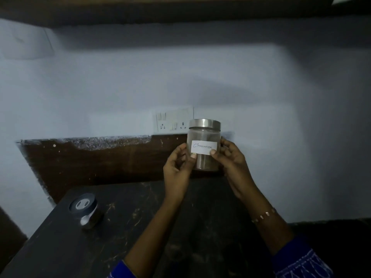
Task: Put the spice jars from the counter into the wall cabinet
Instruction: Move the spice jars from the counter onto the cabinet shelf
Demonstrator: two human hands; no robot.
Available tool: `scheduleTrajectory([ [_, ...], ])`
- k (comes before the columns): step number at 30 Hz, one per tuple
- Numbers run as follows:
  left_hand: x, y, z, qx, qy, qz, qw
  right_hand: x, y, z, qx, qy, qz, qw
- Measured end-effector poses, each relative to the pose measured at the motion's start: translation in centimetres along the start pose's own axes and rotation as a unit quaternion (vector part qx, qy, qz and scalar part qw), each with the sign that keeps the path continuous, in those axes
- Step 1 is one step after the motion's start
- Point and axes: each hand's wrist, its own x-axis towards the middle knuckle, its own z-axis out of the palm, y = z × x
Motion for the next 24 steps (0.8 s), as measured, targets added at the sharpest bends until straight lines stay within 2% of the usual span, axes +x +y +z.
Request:
scheduleTrajectory([
  [4, 3.3, 4.7, 3.8, 0.001, -0.007, 0.094, 0.996, 3.1, -6.2, -1.3, -0.062, 0.004, -0.105, 0.993],
  [9, 7.7, 10.8, 8.9, 0.021, 0.007, 0.205, 0.979, 6.7, -15.0, -2.7, -0.134, 0.019, -0.239, 0.962],
  [14, 11.5, 17.7, 13.6, 0.001, -0.023, 0.314, 0.949, 9.8, -22.6, -3.8, -0.122, 0.054, -0.337, 0.932],
  [19, 16.1, 23.2, 17.6, 0.044, -0.050, 0.348, 0.935, 13.9, -28.2, -4.9, -0.139, 0.113, -0.377, 0.909],
  [24, 20.4, 25.1, 19.7, 0.096, -0.044, 0.313, 0.944, 17.8, -30.6, -5.8, -0.214, 0.121, -0.378, 0.892],
])
